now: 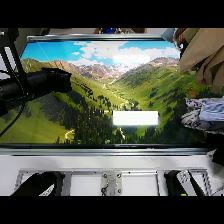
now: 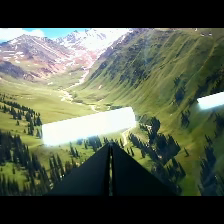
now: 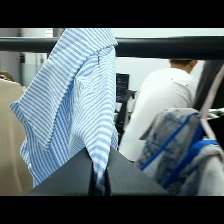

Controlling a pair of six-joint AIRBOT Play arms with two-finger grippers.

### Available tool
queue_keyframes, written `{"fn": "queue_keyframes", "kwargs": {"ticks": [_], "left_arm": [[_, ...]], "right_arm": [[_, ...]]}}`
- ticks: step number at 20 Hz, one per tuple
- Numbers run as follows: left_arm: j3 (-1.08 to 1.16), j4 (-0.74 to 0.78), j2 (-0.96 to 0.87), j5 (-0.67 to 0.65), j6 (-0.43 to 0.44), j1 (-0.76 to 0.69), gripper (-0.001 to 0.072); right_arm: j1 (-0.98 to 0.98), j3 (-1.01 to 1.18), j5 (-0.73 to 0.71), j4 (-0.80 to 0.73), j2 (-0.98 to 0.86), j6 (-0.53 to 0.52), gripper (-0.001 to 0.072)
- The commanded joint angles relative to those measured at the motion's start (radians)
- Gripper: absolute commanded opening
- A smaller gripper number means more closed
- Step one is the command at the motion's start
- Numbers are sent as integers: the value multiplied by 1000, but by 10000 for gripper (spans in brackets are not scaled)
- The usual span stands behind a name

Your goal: Fold the clothes and pants, and hang the long-sleeved shirts on hangers.

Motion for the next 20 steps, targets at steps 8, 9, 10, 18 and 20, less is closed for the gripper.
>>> {"fn": "queue_keyframes", "kwargs": {"ticks": [8, 9, 10, 18, 20], "left_arm": [[0, 0, -1, -1, -1, -1, 16], [0, 0, -1, -1, -1, -1, 16], [0, 0, -1, 0, -1, -1, 16], [0, 1, -1, 2, 23, -1, 16], [0, 1, -1, 2, 51, -1, 16]], "right_arm": [[-187, 28, 212, -21, -17, 75, 10], [-194, 28, 253, -37, -16, 75, 10], [-200, 27, 292, -50, -14, 76, 10], [-259, 26, 468, -193, 65, 231, 10], [-277, 26, 517, -210, 79, 232, 10]]}}
